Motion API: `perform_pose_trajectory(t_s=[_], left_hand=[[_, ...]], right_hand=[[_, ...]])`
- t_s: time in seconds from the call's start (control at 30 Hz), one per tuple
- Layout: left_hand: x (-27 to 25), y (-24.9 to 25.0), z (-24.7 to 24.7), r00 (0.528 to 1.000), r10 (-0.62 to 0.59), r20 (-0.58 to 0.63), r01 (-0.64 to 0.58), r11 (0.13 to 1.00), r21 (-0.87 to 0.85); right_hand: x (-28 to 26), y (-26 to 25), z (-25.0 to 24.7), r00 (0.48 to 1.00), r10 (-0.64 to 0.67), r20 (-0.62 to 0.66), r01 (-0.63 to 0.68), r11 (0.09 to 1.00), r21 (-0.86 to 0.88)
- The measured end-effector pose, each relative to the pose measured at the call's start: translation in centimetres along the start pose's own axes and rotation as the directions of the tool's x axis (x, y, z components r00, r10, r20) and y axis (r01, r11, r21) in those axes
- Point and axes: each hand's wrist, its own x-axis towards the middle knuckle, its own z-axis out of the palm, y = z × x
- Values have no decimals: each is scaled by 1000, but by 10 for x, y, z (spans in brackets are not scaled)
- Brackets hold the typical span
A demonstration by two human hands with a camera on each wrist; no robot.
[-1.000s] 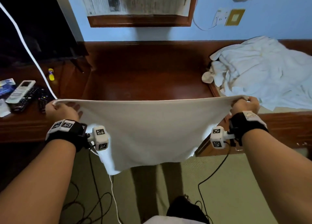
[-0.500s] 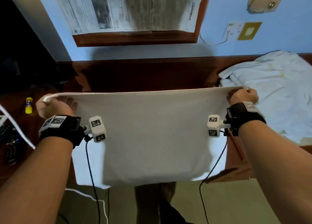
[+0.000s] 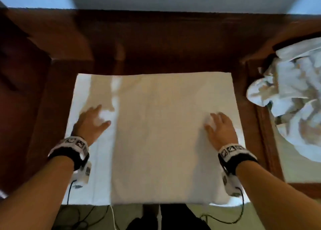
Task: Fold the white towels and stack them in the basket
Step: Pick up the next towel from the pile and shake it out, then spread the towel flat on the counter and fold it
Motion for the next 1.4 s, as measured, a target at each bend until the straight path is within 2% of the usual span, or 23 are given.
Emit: perform_pose_trajectory(t_s=[0.03, 0.07, 0.13, 0.2, 0.3, 0.43, 0.5, 0.6, 0.67, 0.77, 0.83, 0.97, 1.1, 1.17, 1.23, 1.33, 1.4], left_hand=[[-9, -17, 17, 993, -52, 106, 28, 976, 214], [-21, -29, 29, 982, -94, 164, 29, 933, 359], [-31, -44, 40, 977, -104, 184, 12, 898, 441], [-22, -43, 36, 982, -88, 165, 3, 889, 458], [19, -31, 24, 982, -66, 176, -22, 889, 457], [59, -12, 11, 993, 42, 106, -75, 941, 331], [57, -9, 15, 997, 33, 71, -49, 966, 254], [18, -13, 32, 993, -21, 113, -13, 956, 294], [-24, -26, 48, 985, -53, 161, -7, 937, 350], [-73, -43, 66, 970, -125, 208, 37, 922, 385], [-72, -47, 68, 968, -158, 193, 62, 901, 430], [-19, -33, 56, 983, -126, 133, 55, 896, 441], [12, -13, 37, 982, -79, 170, 4, 915, 404], [-3, -12, 37, 981, -67, 182, -11, 916, 401], [-37, -22, 49, 977, -63, 205, -31, 904, 426], [-85, -39, 68, 959, -89, 269, -39, 900, 435], [-81, -41, 70, 958, -112, 266, -20, 894, 448]], right_hand=[[-15, 11, 15, 996, 8, 93, 8, 986, -168], [-29, 18, 23, 983, 60, 172, -11, 962, -273], [-39, 25, 30, 962, 103, 252, -12, 941, -339], [-30, 24, 25, 962, 80, 260, 15, 939, -343], [4, 18, 18, 963, 94, 251, -2, 938, -346], [52, 9, 12, 967, 92, 236, -11, 946, -323], [63, 8, 6, 955, 101, 278, -13, 953, -302], [36, 12, -1, 945, 97, 314, 17, 940, -342], [-10, 20, 2, 947, 119, 298, 5, 923, -385], [-70, 32, 16, 921, 137, 364, 18, 920, -392], [-70, 36, 21, 914, 144, 380, 19, 918, -396], [-12, 31, 20, 951, 87, 296, 33, 924, -380], [21, 15, 16, 961, 72, 266, 29, 933, -359], [5, 5, 19, 969, 70, 235, 18, 935, -354], [-33, 4, 26, 971, 67, 230, 18, 936, -352], [-85, 13, 36, 929, 109, 355, 21, 939, -342], [-82, 20, 36, 914, 114, 389, 35, 933, -357]])
